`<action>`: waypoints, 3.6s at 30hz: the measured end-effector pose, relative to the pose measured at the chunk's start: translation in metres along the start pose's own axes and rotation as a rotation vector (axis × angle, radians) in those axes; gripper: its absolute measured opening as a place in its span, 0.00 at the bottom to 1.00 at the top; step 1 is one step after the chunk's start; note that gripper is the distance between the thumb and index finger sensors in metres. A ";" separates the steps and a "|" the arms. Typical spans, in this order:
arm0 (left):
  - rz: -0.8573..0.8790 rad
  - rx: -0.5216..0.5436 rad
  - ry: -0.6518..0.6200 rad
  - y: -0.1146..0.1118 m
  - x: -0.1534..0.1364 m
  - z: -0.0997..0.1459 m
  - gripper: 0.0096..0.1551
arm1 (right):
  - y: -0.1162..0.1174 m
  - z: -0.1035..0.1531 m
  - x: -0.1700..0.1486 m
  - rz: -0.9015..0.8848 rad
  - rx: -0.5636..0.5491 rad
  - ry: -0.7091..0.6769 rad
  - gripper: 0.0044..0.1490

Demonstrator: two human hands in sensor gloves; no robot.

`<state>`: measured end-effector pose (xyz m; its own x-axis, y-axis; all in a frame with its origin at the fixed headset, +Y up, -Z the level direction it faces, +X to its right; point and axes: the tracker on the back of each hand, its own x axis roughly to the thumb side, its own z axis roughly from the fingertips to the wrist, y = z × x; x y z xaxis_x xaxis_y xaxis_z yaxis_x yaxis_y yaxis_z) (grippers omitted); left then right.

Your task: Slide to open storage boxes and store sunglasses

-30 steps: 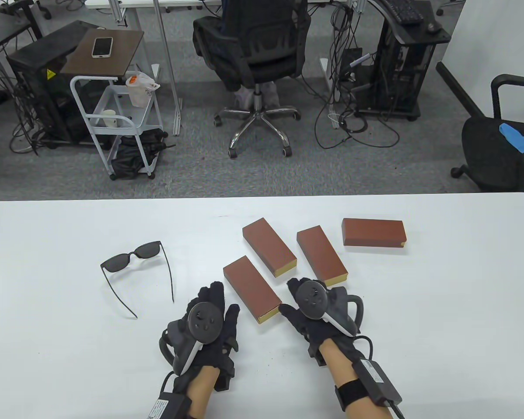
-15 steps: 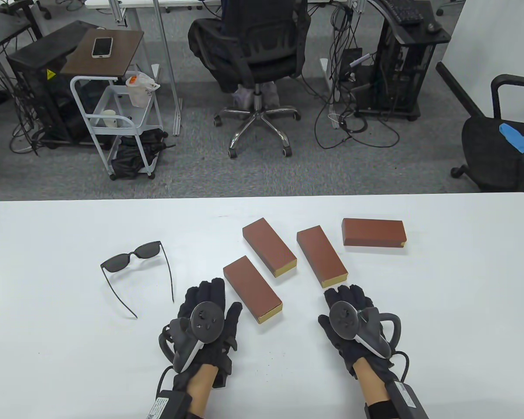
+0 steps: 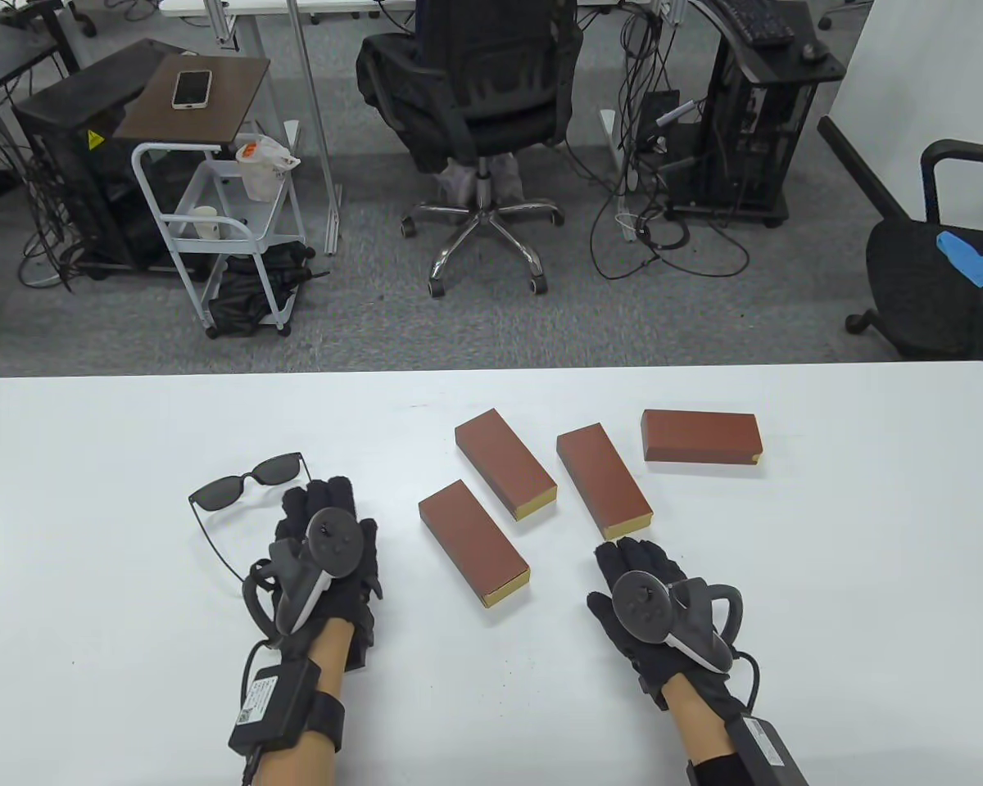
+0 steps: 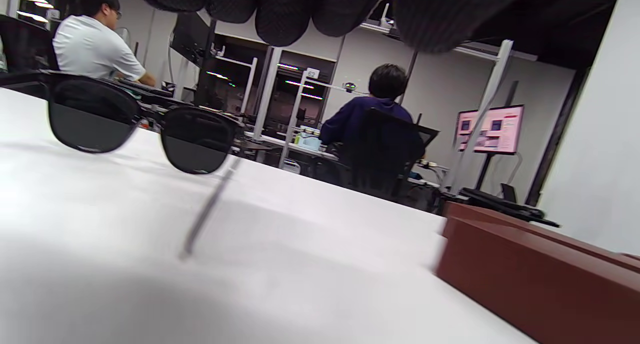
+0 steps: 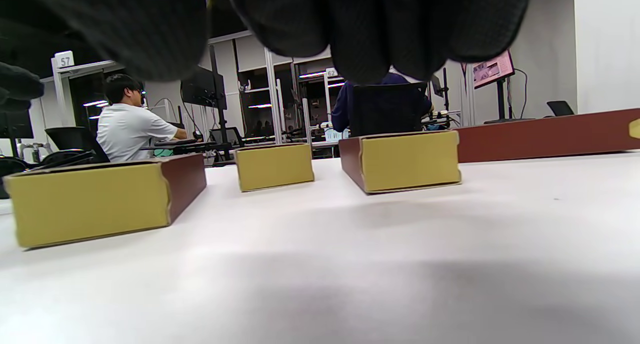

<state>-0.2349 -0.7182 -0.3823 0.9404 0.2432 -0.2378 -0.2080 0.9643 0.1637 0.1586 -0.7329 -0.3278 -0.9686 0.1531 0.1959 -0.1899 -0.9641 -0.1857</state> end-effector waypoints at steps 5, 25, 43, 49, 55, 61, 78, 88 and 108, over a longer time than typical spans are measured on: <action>0.014 -0.020 0.159 0.015 -0.043 -0.047 0.40 | -0.005 0.000 -0.012 0.019 -0.023 0.060 0.40; -0.222 -0.267 0.298 -0.012 -0.098 -0.126 0.27 | -0.006 0.004 -0.052 -0.032 -0.006 0.227 0.39; -0.169 -0.238 0.062 0.017 -0.061 -0.095 0.24 | -0.015 0.002 -0.038 -0.103 -0.044 0.150 0.39; -0.103 -0.203 -0.225 0.031 -0.007 -0.063 0.24 | -0.019 0.001 -0.023 -0.138 -0.053 0.063 0.38; 0.018 -0.310 -0.435 0.024 0.048 -0.023 0.24 | -0.021 0.001 -0.008 -0.164 -0.057 -0.014 0.37; 0.061 -0.315 -0.650 0.021 0.101 0.024 0.24 | -0.023 -0.001 -0.001 -0.280 -0.061 -0.043 0.35; 0.184 -0.446 -0.685 0.030 0.141 0.059 0.24 | -0.025 0.001 0.005 -0.686 -0.095 0.023 0.27; 0.793 -0.662 -0.449 0.026 0.113 0.047 0.28 | -0.036 0.004 -0.008 -0.894 -0.189 0.216 0.25; 1.567 -0.697 -0.133 -0.025 0.103 0.089 0.38 | -0.033 0.013 -0.014 -1.147 -0.229 0.460 0.38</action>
<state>-0.1084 -0.7267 -0.3254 -0.2507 0.9495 -0.1887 -0.9134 -0.2966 -0.2787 0.1808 -0.7064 -0.3121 -0.1851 0.9827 0.0101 -0.9372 -0.1735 -0.3026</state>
